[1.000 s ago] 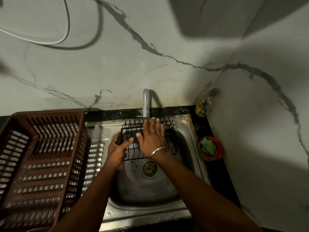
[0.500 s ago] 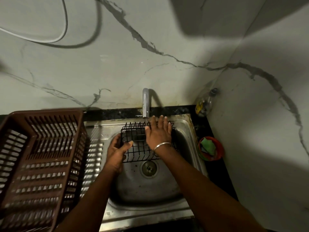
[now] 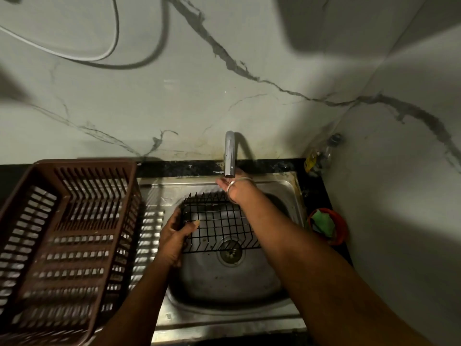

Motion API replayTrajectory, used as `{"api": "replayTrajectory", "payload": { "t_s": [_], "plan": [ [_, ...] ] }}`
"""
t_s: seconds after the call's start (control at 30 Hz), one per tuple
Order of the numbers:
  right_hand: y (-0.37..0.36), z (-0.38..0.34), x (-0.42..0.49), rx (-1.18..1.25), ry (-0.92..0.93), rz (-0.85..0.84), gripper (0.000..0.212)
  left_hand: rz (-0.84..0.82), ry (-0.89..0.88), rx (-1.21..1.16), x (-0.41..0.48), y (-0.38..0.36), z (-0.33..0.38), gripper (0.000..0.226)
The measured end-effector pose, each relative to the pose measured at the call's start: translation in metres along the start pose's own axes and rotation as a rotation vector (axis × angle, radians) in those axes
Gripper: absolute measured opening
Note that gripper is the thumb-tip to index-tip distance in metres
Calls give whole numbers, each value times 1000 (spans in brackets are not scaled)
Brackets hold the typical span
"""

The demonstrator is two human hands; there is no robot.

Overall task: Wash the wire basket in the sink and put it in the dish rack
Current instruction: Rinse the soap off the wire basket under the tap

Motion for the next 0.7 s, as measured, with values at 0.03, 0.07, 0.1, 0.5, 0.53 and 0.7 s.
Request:
{"api": "replayTrajectory", "payload": {
  "t_s": [0.03,0.07,0.1,0.5,0.53,0.7],
  "plan": [
    [-5,-1,2,154,-61,-38,33,5,2,0,-1,1,1,72],
    [-7,-3,3,237,-98,-34,35,9,1,0,-1,2,1,70],
    [-8,-3,5,265,-129,-26,35,19,-1,-4,0,3,1,67],
    [-1,-1,17,384,-159,9,25,54,19,21,0,-3,2,59],
    [1,-6,10,446,-155,-9,19,48,23,23,1,-5,2,60],
    [7,-7,1,389,-119,-94,14,36,14,39,6,-8,5,62]
  ]
}}
Point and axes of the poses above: each hand's wrist, its own x-axis towards the middle knuckle, its own y-axis out of the back of the hand, z = x × y, the point moved 5 cm from there along x, towards the middle knuckle, and after that the axes turned 11 degrees about -x, right-handed, at the moved point
